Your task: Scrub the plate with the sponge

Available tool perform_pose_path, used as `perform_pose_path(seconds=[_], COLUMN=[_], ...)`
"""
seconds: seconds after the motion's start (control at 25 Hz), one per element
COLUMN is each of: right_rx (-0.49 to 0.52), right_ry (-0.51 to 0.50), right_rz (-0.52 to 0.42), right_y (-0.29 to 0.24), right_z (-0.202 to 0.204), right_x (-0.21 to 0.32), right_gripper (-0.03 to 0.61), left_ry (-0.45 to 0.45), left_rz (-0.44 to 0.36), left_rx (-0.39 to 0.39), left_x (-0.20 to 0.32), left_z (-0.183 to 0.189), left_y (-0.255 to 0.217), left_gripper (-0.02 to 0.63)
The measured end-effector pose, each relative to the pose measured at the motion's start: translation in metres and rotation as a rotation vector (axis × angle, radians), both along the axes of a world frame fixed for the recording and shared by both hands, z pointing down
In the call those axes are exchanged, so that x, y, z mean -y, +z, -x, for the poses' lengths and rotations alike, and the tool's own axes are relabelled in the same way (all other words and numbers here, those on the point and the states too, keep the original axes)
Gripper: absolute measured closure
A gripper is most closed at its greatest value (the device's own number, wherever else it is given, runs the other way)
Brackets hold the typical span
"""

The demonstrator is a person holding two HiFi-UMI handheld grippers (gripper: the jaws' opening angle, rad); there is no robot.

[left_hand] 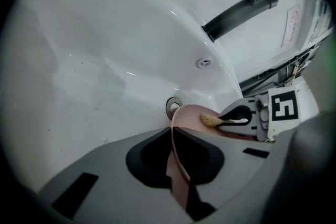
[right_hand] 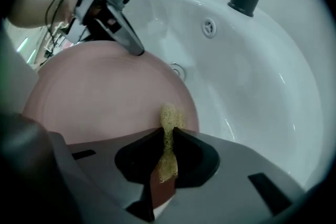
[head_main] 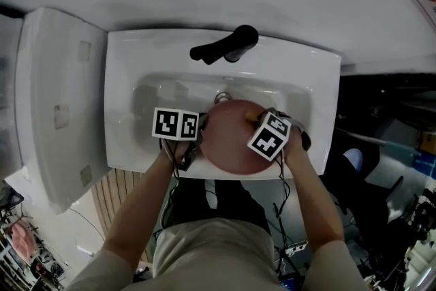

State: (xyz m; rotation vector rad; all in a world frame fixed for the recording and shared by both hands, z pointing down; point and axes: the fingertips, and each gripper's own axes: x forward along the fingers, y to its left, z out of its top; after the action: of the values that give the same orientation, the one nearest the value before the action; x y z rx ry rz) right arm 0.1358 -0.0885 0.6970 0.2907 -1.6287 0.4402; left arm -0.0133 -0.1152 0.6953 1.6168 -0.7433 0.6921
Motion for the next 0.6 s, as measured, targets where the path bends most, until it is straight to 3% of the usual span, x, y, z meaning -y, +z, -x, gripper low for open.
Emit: perform_pose_path(seconds=[0.28, 0.4, 0.6], right_rx=[0.150, 0.249, 0.401], right_ry=[-0.083, -0.135, -0.225], right_rz=[0.094, 0.130, 0.110], right_y=[-0.047, -0.070, -0.081], right_z=[0.003, 0.023, 0.076], right_x=[-0.061, -0.079, -0.086], right_gripper=[0.518, 0.517, 0.517], left_ry=[0.044, 0.031, 0.021], left_rz=[-0.026, -0.029, -0.029], left_rx=[0.036, 0.040, 0.045], left_x=[-0.004, -0.002, -0.002], left_z=[-0.004, -0.001, 0.001], left_y=[0.001, 0.002, 0.000], left_gripper=[0.598, 0.598, 0.598])
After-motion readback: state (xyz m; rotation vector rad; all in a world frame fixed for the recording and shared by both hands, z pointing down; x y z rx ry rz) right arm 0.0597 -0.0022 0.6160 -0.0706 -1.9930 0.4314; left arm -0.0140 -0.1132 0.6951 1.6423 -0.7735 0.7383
